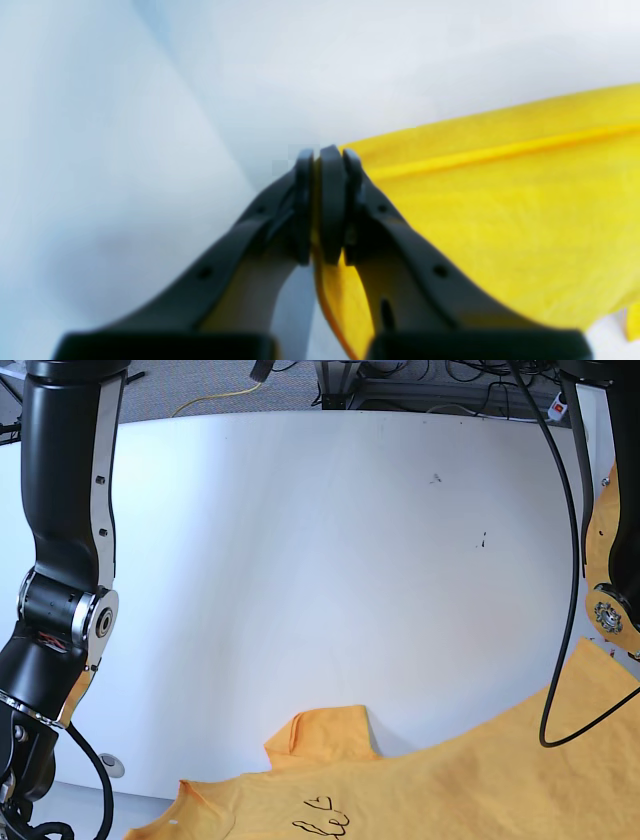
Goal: Fold the T-shirt properly
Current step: 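Lift the shirt with both grippers and pull it toward the robot, then lay the shirt down with both grippers, folding its edge over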
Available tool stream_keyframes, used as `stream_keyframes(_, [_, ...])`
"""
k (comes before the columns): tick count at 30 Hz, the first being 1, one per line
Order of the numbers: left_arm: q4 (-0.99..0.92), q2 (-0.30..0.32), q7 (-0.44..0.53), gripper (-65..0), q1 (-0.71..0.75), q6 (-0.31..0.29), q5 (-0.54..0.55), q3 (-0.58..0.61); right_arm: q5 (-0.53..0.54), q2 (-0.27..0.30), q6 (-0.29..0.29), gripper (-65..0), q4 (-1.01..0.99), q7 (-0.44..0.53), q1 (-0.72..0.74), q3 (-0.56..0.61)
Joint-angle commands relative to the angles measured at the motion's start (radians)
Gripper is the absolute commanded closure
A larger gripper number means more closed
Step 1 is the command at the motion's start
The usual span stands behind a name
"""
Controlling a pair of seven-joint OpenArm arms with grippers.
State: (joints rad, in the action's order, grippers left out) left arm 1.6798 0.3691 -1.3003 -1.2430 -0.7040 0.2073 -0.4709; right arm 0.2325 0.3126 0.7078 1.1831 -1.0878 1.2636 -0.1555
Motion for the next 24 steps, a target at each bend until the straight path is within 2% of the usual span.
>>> stream_keyframes(1, [0.009, 0.014, 0.009, 0.0, -0.034, 0.006, -0.039, 0.008, -0.038, 0.032, -0.012, 0.0, 0.051, -0.024, 0.042, -0.006])
stream_keyframes(8, [0.016, 0.012, -0.040, 0.0, 0.015, 0.006, -0.036, -0.005, -0.038, 0.058, -0.010, 0.0, 0.136, -0.067, 0.003, -0.013])
stream_keyframes(17, [0.069, 0.011, -0.040, 0.0, 0.237, 0.006, -0.033, -0.048, -0.038, 0.078, -0.010, 0.0, 0.367, -0.074, -0.310, -0.016])
stream_keyframes(24, [0.158, 0.009, -0.040, 0.0, 0.424, 0.006, -0.035, -0.055, -0.038, 0.067, -0.010, 0.0, 0.516, -0.076, -0.552, -0.095])
